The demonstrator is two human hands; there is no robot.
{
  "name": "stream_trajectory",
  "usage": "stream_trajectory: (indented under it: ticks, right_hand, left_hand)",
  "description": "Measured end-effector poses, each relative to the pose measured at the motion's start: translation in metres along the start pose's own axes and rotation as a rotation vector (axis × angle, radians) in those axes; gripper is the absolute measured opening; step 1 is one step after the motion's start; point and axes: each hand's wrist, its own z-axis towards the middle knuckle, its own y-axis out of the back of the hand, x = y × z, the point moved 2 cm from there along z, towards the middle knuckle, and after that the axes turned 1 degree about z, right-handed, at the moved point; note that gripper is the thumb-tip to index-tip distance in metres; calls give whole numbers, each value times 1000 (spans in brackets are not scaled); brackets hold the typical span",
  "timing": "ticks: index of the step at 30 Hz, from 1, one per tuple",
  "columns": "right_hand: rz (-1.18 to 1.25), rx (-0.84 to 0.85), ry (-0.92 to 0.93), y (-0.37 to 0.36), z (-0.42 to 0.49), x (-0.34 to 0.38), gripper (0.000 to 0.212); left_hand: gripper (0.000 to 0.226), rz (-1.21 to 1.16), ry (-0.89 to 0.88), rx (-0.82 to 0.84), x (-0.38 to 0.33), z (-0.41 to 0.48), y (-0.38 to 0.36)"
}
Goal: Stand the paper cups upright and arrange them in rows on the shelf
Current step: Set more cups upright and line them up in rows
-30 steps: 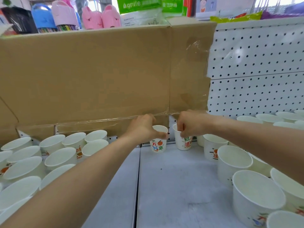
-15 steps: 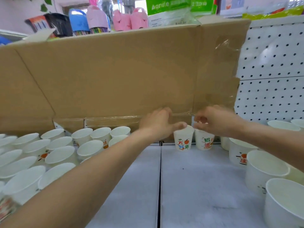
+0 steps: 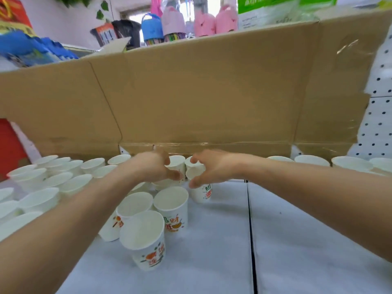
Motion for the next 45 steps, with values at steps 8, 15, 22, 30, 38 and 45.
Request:
stream_trajectory:
  ticks: [8, 15, 22, 30, 38, 45]
  right_hand:
    - [-15, -39, -36, -8, 13, 4, 59]
    - [-35, -134, -166, 42, -53, -40, 66]
    - [-97, -152, -498, 68, -136, -115, 71]
    - [-265, -149, -565, 44, -154, -137, 72]
    - [-386, -175, -557, 43, -152, -145, 82]
    - [-450, -190, -543, 44, -151, -153, 85]
  left_hand:
    - [74, 23, 0, 19, -5, 4, -4]
    - [64, 11, -112, -144, -42, -8, 13]
    - [47, -339, -458, -24, -154, -30, 9]
    - [63, -376, -472, 21, -215, -18, -27]
    - [77, -378, -411, -83, -225, -19, -32]
    - [80, -317, -355, -114, -234, -20, -32]
